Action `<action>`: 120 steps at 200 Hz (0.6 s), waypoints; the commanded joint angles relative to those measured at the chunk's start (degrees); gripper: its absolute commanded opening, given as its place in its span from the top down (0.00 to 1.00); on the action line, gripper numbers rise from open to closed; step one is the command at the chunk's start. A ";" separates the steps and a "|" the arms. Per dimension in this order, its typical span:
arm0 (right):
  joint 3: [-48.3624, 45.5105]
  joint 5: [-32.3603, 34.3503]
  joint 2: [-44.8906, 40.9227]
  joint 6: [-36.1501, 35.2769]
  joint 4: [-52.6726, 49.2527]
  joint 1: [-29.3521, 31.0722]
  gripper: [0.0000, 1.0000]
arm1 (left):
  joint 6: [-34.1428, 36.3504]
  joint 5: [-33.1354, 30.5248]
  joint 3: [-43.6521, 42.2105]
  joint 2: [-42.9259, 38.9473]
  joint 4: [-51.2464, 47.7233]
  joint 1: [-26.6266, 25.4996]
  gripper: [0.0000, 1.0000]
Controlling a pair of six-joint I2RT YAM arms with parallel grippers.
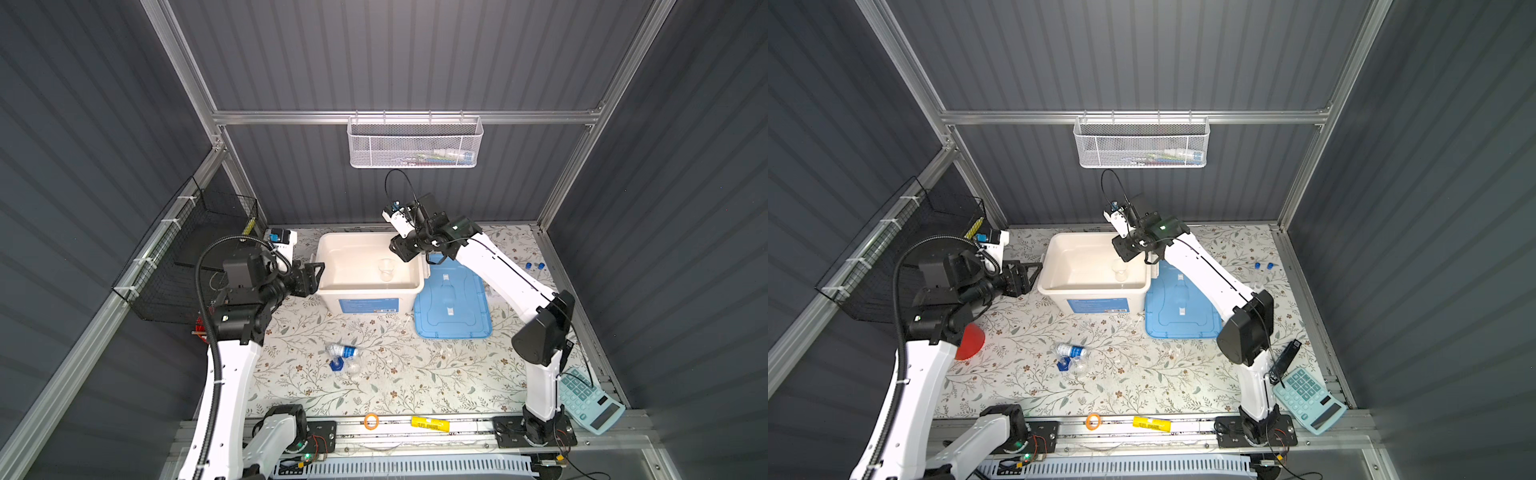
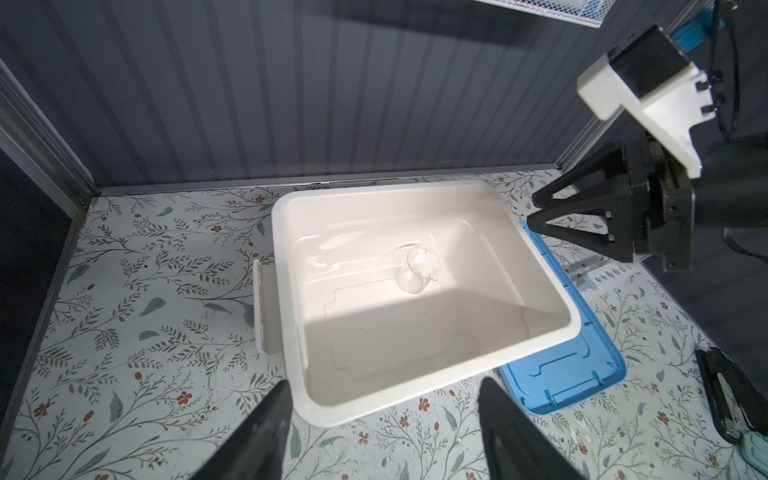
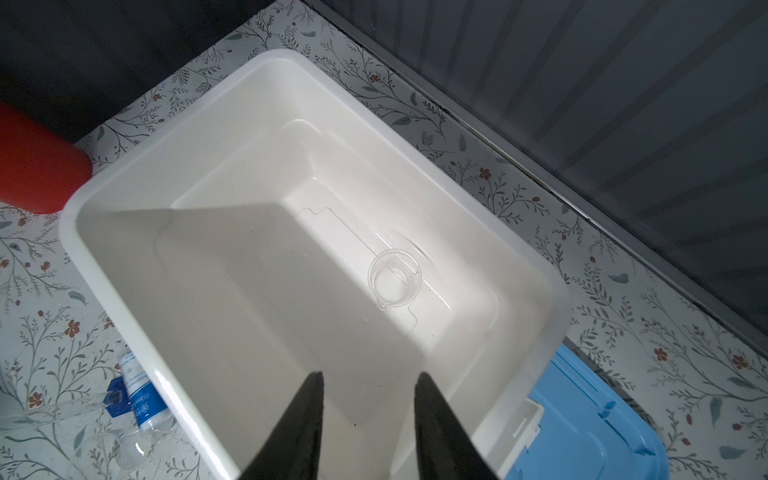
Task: Organize the chemistry lab equipment
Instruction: 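Open and raise the right gripper from the bin while the left draws back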
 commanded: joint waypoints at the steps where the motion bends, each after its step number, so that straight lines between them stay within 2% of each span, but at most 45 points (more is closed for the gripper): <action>1: -3.62 0.88 -3.95 1.94 3.14 0.03 0.57 | -1.45 1.62 -3.70 -4.88 -4.06 -0.38 0.29; 41: -7.56 2.39 -8.44 2.03 3.95 -0.05 0.56 | -8.25 0.76 -12.19 -16.88 -0.76 -0.38 0.28; 66: -10.29 2.77 -10.83 2.37 5.54 -0.02 0.55 | -11.42 3.83 -18.16 -22.68 0.59 -0.38 0.28; 92: -12.89 3.08 -12.67 2.81 6.29 -0.04 0.55 | -10.37 2.68 -20.07 -27.47 -0.93 -0.39 0.28; 120: -15.49 3.87 -14.37 3.34 7.50 -0.07 0.54 | -8.05 5.65 -20.76 -29.66 0.51 -0.38 0.28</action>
